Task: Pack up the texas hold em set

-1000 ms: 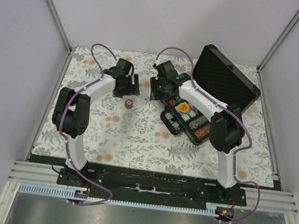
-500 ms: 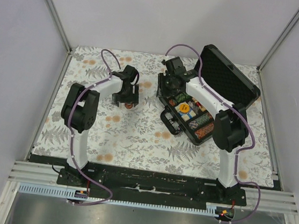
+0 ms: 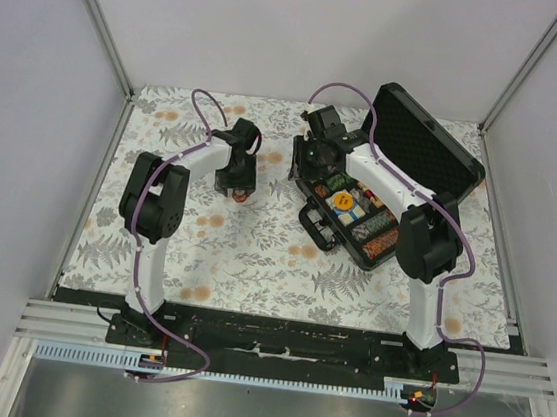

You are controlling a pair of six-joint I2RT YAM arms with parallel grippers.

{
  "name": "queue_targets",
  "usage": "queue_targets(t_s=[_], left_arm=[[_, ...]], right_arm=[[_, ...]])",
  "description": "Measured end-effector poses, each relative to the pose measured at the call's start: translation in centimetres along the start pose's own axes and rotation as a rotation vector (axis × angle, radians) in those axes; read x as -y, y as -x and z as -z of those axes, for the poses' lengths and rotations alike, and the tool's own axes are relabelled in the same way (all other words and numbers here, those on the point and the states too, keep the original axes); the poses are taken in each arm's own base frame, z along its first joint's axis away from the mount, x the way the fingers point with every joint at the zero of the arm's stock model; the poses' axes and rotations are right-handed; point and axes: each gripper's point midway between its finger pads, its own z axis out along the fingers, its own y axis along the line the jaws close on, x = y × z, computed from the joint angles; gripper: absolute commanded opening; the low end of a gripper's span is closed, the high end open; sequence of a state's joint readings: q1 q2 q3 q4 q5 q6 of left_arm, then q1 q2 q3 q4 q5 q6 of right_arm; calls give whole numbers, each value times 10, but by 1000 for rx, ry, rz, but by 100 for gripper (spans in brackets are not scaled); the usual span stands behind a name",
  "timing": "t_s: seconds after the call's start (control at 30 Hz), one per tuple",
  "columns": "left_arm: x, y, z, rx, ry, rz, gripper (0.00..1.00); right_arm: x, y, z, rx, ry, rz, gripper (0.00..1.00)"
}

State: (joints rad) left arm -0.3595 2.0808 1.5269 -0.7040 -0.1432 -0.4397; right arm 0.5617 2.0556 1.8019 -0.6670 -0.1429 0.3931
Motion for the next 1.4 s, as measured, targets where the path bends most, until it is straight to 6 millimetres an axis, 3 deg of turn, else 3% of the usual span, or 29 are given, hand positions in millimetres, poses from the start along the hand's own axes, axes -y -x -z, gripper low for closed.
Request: queue_targets(t_s=[0.37,0.67,1.07,1.4], left_arm=[[0,-9,2,-48,-6,-5,46],[3,-10,3,-59,-14,-8,2],[8,-9,12,-65,-46,-6,2],[13,13,85,93,-156,-58,2]], right_arm=[[-1,0,0,2,1,-11,41],[-1,-3,-3,-3,9,-22,40],[-14,1,5,10,67,-44,41],[-36,5,18,6,171,-93,49]])
